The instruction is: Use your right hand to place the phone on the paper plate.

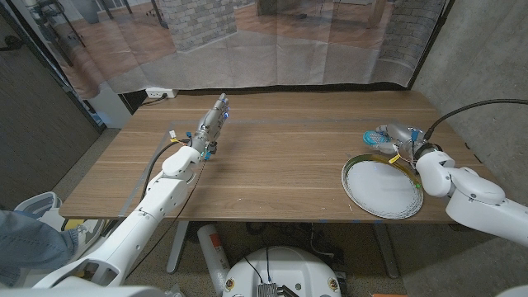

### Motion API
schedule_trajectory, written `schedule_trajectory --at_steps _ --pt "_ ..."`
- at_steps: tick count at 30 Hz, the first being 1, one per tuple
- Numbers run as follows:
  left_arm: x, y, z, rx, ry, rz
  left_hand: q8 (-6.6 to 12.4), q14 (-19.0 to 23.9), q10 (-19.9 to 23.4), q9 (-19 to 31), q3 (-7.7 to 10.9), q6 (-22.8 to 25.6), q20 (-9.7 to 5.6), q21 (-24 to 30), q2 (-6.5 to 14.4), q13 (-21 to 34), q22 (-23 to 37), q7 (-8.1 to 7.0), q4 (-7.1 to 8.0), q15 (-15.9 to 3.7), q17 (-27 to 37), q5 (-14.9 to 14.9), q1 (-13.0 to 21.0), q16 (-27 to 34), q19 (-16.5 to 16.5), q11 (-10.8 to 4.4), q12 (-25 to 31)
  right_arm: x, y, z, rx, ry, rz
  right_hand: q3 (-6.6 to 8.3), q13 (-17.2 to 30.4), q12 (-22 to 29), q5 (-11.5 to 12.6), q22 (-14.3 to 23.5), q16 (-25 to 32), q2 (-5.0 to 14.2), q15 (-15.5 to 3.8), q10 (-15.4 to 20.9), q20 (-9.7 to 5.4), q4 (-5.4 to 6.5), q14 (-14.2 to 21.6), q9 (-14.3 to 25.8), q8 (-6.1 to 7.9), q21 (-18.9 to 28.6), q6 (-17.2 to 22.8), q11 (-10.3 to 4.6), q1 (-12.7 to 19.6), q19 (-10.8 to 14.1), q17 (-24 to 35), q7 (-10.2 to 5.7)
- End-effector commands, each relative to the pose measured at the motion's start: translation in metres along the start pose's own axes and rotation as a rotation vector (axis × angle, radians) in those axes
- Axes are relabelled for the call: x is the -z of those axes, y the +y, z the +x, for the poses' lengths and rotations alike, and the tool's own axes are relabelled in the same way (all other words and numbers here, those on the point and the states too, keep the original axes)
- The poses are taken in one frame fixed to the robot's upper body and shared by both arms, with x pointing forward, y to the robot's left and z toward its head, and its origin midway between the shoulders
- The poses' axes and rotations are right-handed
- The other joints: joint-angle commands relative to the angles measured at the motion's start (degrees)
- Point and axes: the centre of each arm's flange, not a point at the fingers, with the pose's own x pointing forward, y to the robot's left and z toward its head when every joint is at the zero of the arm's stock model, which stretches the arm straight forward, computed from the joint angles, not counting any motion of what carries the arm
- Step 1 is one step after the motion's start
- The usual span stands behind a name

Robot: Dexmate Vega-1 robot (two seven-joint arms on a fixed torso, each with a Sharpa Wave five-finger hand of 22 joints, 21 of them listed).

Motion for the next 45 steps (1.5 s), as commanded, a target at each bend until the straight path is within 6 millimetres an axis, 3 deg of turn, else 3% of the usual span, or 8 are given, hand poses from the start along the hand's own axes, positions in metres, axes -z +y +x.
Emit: schedule_trajectory --at_steps 1,45 --pt "-0.001 -0.005 0.001 0.011 0.004 0.013 -0.03 0.09 0.15 0.18 -0.38 0.58 0.38 0.36 0.66 0.27 0.22 0.12 0.08 -0.13 0.15 -0.19 0.29 0.14 -0.16 -0.32 0.06 0.0 0.008 -0.015 0.016 -0.031 0.027 0.18 0.07 0.15 0.35 0.17 -0.15 3.31 -6.5 1.14 -0.57 0.22 0.6 0.26 0.14 0.09 5.61 -0.84 3.06 0.39 0.17 -4.93" --pt "-0.002 -0.005 0.007 0.021 -0.013 0.002 -0.08 0.08 0.28 0.19 -0.64 0.64 0.41 0.37 0.84 0.29 0.22 0.05 0.04 -0.11 0.15 -0.35 0.44 0.1 -0.23 -0.19 0.03 -0.001 0.021 -0.047 -0.063 -0.017 -0.028 0.17 0.14 0.51 0.34 0.16 -0.3 3.39 -6.97 2.47 -1.55 0.2 1.82 0.37 0.12 0.36 6.73 -0.68 3.47 1.47 0.1 -4.94"
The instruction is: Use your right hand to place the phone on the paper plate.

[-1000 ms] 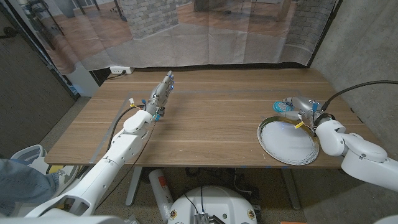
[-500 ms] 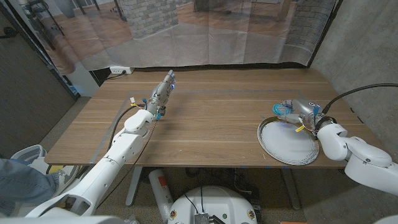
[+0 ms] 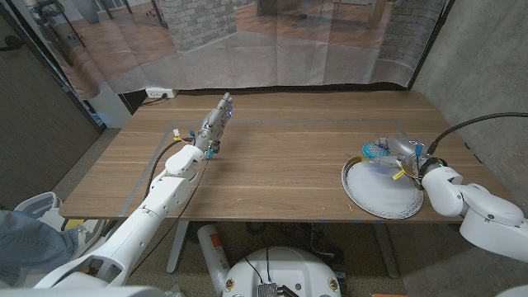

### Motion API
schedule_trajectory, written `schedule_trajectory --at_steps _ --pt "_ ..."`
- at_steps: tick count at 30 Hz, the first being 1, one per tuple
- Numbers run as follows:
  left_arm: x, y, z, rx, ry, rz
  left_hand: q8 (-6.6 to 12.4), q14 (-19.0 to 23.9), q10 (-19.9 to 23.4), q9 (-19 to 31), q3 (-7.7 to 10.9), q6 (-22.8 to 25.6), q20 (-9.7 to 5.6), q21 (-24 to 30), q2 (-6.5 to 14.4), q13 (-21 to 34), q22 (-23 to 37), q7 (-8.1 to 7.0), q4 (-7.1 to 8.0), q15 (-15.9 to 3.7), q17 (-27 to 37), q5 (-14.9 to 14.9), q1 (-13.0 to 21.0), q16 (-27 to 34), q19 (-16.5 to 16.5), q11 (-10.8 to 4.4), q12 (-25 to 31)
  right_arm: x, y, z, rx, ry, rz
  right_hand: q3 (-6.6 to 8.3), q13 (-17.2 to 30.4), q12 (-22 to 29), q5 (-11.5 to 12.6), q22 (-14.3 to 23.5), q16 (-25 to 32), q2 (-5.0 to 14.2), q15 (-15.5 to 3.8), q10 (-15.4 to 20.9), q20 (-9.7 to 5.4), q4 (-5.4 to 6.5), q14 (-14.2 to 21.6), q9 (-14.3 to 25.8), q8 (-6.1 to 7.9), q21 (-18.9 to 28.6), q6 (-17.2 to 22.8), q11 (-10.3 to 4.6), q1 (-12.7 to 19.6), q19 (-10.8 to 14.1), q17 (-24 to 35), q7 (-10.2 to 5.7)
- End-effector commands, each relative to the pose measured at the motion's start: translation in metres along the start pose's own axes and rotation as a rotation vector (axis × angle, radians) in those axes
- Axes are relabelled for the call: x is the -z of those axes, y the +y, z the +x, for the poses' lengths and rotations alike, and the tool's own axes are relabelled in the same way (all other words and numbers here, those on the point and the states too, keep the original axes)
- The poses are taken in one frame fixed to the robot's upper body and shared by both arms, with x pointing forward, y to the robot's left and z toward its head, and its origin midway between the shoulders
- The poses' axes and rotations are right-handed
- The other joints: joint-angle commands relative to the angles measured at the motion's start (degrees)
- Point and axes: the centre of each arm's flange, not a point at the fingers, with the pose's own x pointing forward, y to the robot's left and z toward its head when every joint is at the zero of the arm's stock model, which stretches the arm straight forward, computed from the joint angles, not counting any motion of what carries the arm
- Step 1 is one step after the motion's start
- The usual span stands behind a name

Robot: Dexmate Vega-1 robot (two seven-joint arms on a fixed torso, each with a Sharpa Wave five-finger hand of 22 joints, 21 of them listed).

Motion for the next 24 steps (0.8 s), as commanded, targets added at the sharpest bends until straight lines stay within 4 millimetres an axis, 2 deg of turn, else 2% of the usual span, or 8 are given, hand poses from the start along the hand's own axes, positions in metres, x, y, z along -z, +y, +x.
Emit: schedule_trajectory --at_steps 1,24 --pt "-0.003 0.002 0.001 -0.003 -0.008 0.003 -0.08 0.08 0.26 0.19 -0.24 0.35 0.41 0.37 0.54 0.29 0.22 0.34 0.09 -0.12 0.15 -0.14 0.14 0.11 -0.23 -0.21 0.02 0.0 0.005 -0.012 -0.017 0.02 -0.012 0.17 0.14 0.31 0.27 0.16 0.05 3.63 -6.69 1.32 -0.32 0.22 0.46 0.11 0.33 0.35 6.2 -1.01 3.25 0.24 0.12 -5.46" --pt "-0.003 -0.002 0.0 -0.008 -0.01 -0.001 -0.09 0.1 0.17 0.19 -0.35 0.4 0.48 0.38 0.65 0.29 0.22 0.32 0.08 -0.11 0.15 -0.21 0.21 0.11 -0.24 -0.37 -0.04 0.001 0.023 -0.028 -0.074 0.033 -0.001 0.12 0.16 0.31 0.21 0.15 -0.03 3.63 -6.86 1.54 -0.29 0.33 0.93 0.15 0.21 0.29 6.37 -1.12 3.22 0.28 0.09 -5.36"
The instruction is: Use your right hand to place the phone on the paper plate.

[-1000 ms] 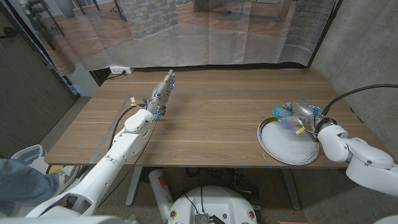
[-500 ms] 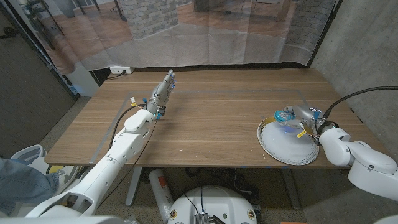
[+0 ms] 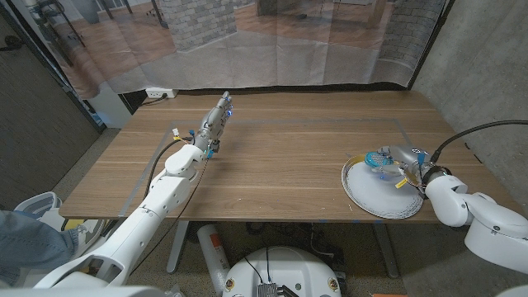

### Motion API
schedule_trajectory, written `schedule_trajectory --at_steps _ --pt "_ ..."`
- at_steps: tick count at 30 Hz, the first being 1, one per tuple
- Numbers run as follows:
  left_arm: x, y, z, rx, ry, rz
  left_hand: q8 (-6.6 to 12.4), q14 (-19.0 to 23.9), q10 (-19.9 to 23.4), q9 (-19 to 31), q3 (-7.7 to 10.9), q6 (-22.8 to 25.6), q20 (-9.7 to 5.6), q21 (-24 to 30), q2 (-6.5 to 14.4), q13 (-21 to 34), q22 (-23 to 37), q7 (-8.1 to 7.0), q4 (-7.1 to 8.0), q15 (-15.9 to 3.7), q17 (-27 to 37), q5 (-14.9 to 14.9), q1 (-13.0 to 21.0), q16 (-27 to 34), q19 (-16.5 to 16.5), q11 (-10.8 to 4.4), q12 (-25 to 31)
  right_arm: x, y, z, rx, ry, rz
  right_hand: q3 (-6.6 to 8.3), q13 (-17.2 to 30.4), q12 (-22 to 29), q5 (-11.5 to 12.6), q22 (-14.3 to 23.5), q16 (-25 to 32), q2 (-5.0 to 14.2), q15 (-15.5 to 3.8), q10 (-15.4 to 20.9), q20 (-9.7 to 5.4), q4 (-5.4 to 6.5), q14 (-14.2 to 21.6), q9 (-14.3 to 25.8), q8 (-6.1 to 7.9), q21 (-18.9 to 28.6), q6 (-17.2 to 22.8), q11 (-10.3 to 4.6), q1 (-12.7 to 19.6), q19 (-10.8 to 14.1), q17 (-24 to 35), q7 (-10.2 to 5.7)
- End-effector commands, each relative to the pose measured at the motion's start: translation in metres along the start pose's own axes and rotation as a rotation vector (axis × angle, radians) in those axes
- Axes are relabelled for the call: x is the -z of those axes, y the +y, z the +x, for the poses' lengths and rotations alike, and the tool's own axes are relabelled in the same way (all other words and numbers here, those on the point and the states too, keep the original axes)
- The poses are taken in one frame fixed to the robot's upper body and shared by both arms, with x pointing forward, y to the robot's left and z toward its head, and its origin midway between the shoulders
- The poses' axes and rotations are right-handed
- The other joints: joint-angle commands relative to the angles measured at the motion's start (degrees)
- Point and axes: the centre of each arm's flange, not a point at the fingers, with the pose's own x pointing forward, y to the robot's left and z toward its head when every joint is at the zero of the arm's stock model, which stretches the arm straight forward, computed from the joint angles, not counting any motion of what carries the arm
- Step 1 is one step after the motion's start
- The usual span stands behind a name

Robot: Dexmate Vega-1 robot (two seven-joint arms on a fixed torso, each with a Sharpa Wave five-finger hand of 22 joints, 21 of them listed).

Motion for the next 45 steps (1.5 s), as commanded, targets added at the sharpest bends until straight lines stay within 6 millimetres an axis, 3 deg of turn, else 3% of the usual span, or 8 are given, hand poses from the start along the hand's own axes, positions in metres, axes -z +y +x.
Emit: schedule_trajectory --at_steps 1,25,45 --pt "0.001 -0.002 0.0 -0.006 -0.003 -0.004 -0.1 0.1 0.18 0.19 -0.28 0.37 0.51 0.37 0.43 0.29 0.22 0.31 0.01 -0.16 0.15 -0.02 -0.02 0.1 -0.26 -0.36 -0.04 0.001 0.012 -0.009 -0.028 0.009 0.01 0.11 0.2 0.15 0.32 0.15 -0.06 3.64 -7.19 1.5 -0.3 0.34 0.57 0.16 0.33 0.29 6.16 -1.11 3.2 0.3 0.1 -5.55" --pt "0.0 0.0 0.0 -0.007 0.001 0.004 -0.09 0.17 0.23 0.19 -0.43 0.47 0.41 0.46 0.53 0.29 0.22 0.44 -0.01 -0.08 0.15 -0.09 0.06 0.12 -0.07 -0.12 -0.04 -0.002 0.031 -0.013 -0.092 0.026 0.023 0.11 0.23 0.1 0.31 0.14 -0.27 3.63 -7.26 1.65 -0.33 0.3 0.7 0.23 0.12 0.24 6.12 -1.06 3.35 0.36 0.09 -5.67" --pt "0.003 0.001 -0.003 -0.012 0.005 -0.007 -0.11 0.12 0.26 0.2 -0.54 0.49 0.61 0.37 0.6 0.29 0.22 0.38 -0.02 -0.12 0.15 -0.14 0.11 0.09 -0.32 -0.29 -0.04 -0.002 0.035 -0.011 -0.103 0.041 0.007 -0.08 0.25 -0.05 0.27 0.15 -0.33 3.71 -7.15 1.54 -0.4 0.35 0.6 0.3 0.0 0.2 6.24 -1.26 3.42 0.41 0.31 -5.55"
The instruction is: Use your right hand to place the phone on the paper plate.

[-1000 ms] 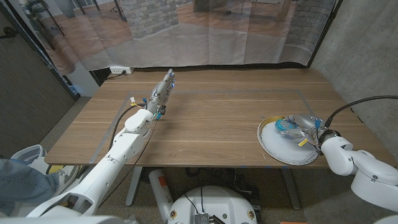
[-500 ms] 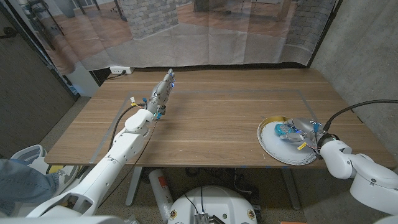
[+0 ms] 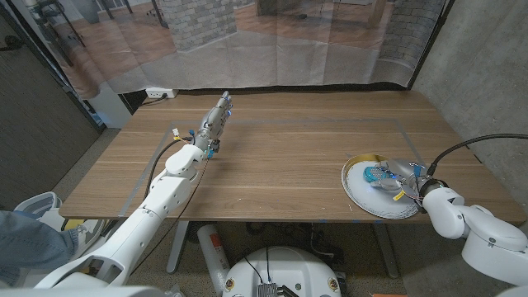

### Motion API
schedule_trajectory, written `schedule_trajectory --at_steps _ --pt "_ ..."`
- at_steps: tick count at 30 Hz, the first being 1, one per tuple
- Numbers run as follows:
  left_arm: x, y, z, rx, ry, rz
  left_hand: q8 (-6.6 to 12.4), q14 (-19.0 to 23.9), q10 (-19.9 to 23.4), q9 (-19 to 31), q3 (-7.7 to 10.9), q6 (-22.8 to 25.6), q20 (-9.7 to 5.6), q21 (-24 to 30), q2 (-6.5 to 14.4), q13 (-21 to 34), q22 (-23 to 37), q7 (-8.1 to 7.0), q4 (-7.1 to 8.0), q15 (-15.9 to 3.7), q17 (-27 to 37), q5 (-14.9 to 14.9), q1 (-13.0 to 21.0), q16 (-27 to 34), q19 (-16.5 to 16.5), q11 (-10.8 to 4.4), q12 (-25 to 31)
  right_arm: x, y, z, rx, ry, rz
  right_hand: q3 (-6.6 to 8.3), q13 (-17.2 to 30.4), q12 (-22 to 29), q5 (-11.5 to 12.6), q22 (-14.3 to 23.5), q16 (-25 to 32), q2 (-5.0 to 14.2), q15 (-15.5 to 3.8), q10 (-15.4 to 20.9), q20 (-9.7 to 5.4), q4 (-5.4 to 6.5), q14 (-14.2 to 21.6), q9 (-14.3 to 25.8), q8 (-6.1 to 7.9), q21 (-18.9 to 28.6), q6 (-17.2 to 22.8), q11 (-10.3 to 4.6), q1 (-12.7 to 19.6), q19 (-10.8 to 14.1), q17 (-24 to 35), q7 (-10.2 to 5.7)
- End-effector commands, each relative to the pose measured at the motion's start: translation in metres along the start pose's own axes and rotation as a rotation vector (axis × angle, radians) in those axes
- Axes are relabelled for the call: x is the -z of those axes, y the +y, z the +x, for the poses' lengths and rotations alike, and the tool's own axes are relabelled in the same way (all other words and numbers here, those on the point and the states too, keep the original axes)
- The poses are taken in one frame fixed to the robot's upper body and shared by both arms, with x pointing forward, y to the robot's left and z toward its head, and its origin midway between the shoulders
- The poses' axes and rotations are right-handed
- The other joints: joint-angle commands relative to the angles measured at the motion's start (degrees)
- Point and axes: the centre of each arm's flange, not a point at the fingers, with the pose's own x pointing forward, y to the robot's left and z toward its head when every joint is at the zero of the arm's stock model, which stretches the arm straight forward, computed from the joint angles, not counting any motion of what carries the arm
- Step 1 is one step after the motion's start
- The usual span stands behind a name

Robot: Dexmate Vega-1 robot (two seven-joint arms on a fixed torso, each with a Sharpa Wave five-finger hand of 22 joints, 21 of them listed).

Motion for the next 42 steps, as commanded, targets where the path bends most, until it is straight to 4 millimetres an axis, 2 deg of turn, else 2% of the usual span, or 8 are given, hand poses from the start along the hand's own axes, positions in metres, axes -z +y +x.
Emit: schedule_trajectory --at_steps 1,17,28,32,36,42 --pt "0.0036 0.001 -0.0028 -0.003 0.008 -0.005 -0.11 -0.09 0.26 0.2 -0.37 0.19 0.4 0.09 0.6 0.29 0.22 0.1 0.16 0.09 0.15 -0.12 0.11 0.09 -0.1 -0.3 -0.05 0.0003 0.0037 0.0013 -0.01 0.006 -0.008 0.08 0.23 0.09 0.32 0.15 -0.03 3.97 -6.8 1.37 -0.41 0.2 0.25 0.32 0.07 0.2 6.2 -1.44 3.21 0.42 0.31 -5.54" --pt "0.0044 -0.0048 0.0003 0.002 0.013 -0.006 -0.08 -0.08 0.33 0.2 -0.46 0.28 0.37 0.12 0.64 0.29 0.23 0.07 0.15 0.12 0.15 -0.15 0.14 0.09 -0.05 -0.29 -0.03 0.0029 0.0042 0.0034 -0.025 0.026 -0.019 -0.3 0.24 -0.78 0.19 0.17 -0.92 3.71 -5.79 -0.51 -0.19 0.47 -1.39 0.44 -0.58 0.02 5.02 -0.54 2.73 0.12 0.34 -5.44" --pt "0.0029 -0.0071 0.0029 0.009 0.012 -0.002 -0.01 0.12 0.58 0.2 -0.51 0.49 0.39 0.14 0.67 0.29 0.23 0.1 0.15 0.08 0.16 -0.17 0.16 0.16 -0.01 -0.41 0.05 0.0044 0.0027 0.0018 -0.041 0.036 -0.029 -1.16 0.24 -1.69 0.2 0.18 -2.02 2.16 -4.66 -2.48 0.79 0.73 -2.46 0.53 -1.28 -0.23 3.77 -0.23 1.41 -0.45 -0.33 -5.58" --pt "0.0044 -0.0071 0.0038 0.02 0.001 -0.055 -0.02 0.13 0.54 0.2 -0.54 0.5 0.42 0.12 0.69 0.29 0.23 0.03 0.15 0.07 0.16 -0.18 0.17 0.16 -0.06 -0.14 0.03 0.004 0.0018 0.0021 -0.036 0.032 -0.024 -1.44 0.24 -2.02 0.3 0.19 -2.69 1.69 -3.82 -3.17 1.24 0.88 -3.45 0.6 -1.66 -0.35 3.03 0.23 0.83 -0.76 -0.63 -5.63" --pt "0.0038 -0.0069 0.0036 0.015 0.006 -0.033 0.0 0.27 0.77 0.2 -0.57 0.58 0.44 0.14 0.7 0.29 0.23 -0.04 0.15 0.15 0.16 -0.19 0.18 0.21 -0.03 -0.46 0.11 0.0019 0.0013 0.0041 -0.052 0.024 -0.034 -1.73 0.24 -2.33 0.38 0.19 -3.37 1.1 -3.24 -3.86 1.69 0.89 -4.65 0.65 -1.82 -0.4 2.77 0.26 0.43 -0.89 -0.89 -5.7" --pt "0.005 -0.0049 0.0016 0.007 0.014 -0.018 0.03 0.27 0.81 0.19 -0.62 0.71 0.39 0.16 0.72 0.29 0.23 -0.09 0.15 0.06 0.15 -0.21 0.19 0.19 0.01 -0.35 0.1 0.0001 0.0001 0.0059 -0.061 0.017 -0.037 -2.65 0.28 -3.3 0.75 0.21 -4.36 -0.23 -1.93 -6.11 2.73 1.27 -6.57 0.72 -3.11 -0.6 0.01 0.83 -1.12 -1.49 -1.43 -5.88"
